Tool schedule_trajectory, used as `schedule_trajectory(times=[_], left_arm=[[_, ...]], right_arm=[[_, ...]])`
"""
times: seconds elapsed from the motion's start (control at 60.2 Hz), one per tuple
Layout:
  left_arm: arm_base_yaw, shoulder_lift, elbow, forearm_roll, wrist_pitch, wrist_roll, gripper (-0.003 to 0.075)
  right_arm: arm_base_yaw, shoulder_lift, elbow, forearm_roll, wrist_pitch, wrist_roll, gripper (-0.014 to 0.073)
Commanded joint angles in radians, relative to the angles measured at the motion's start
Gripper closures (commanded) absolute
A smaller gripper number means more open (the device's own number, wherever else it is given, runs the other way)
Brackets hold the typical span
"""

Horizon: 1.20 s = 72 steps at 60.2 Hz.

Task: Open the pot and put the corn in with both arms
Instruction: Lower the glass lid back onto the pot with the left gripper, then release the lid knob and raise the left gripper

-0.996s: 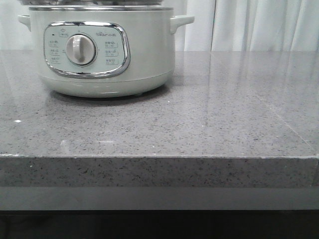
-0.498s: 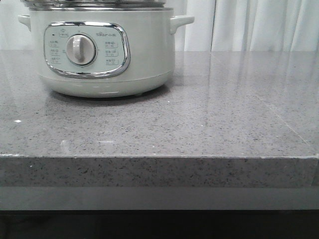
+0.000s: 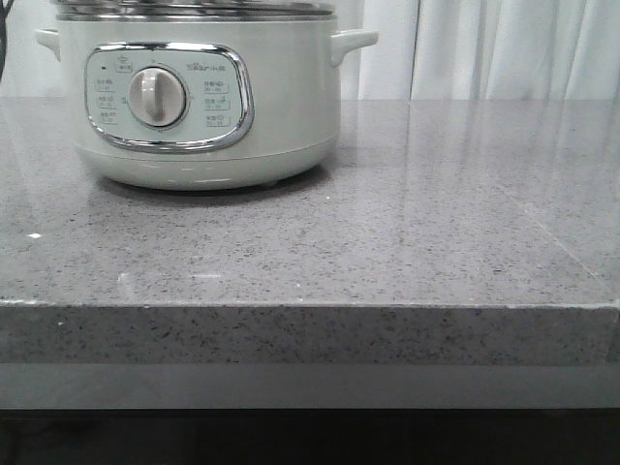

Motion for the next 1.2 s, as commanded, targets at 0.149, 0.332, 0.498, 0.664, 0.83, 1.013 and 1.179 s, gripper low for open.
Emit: schedule_trajectory(times=[0.149, 0.332, 0.498, 0.664, 0.83, 1.013, 1.179], left_arm=[[-0.009, -0.050, -0.044, -0.001, -0.113, -0.006, 0.0534], [-0.009, -0.050, -0.044, -0.015, -0.104, -0.006, 0.0533], [-0.009, -0.050, -0.044, -0.015, -0.075, -0.006, 0.0430], [-0.009, -0.076, -0.044, -0.015, -0.042, -0.006, 0.0298], [-0.009, -0.164, -0.044, 0.009, 0.072, -0.006, 0.0301], [-0.009, -0.313, -0.039, 0.066, 0.207, -0.004, 0.0301], [-0.009, -0.486, 0.071, 0.066, 0.245, 0.010, 0.0301]], right_arm=[[-0.008, -0.005, -0.023, 0.006, -0.076, -0.002, 0.0065], [-0.008, -0.005, -0.023, 0.006, -0.076, -0.002, 0.0065], [-0.008, -0.005, -0.023, 0.006, -0.076, -0.002, 0.0065], [-0.008, -0.005, -0.023, 0.006, -0.076, -0.002, 0.0065], [-0.008, -0.005, -0.023, 0.006, -0.076, -0.002, 0.0065], [-0.008, -0.005, -0.023, 0.006, -0.076, -0.002, 0.0065], [-0.008, -0.005, -0.023, 0.006, -0.076, -0.002, 0.0065]])
